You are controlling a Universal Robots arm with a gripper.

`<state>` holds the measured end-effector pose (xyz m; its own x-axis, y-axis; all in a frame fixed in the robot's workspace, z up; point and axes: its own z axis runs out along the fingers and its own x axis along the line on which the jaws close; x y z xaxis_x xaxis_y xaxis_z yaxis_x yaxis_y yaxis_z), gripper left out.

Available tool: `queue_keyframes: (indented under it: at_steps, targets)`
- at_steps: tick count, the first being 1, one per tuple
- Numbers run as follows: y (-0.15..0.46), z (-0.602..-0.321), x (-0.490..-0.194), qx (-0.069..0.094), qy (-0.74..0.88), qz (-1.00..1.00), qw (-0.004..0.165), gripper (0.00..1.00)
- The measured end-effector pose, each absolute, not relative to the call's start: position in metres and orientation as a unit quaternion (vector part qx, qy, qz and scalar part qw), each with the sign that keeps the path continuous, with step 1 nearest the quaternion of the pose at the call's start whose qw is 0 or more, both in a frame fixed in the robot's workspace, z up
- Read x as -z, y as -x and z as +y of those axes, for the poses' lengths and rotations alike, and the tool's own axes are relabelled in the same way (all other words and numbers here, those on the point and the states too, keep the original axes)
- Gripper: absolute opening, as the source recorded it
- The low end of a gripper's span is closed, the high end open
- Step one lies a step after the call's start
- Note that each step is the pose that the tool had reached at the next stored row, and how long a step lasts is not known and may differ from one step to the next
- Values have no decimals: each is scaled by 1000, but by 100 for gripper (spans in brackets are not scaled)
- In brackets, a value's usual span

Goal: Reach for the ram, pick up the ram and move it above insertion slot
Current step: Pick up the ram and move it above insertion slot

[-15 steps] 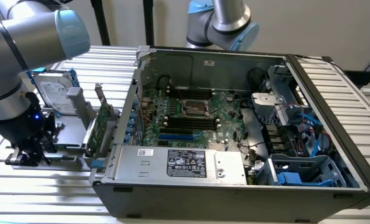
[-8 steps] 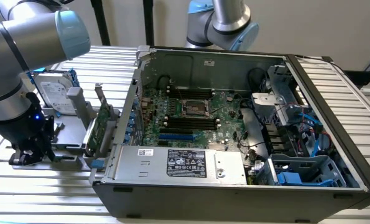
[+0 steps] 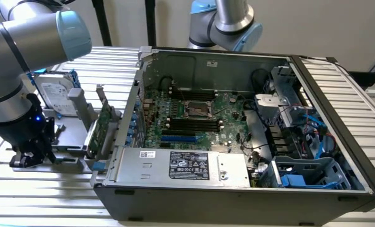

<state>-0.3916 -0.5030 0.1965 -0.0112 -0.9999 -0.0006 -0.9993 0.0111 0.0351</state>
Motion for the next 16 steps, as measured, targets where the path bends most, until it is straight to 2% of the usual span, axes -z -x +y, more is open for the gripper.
queue_keyframes:
  at_steps: [16]
  targets:
    - [392, -503, -196, 13, -705, -709, 12, 13]
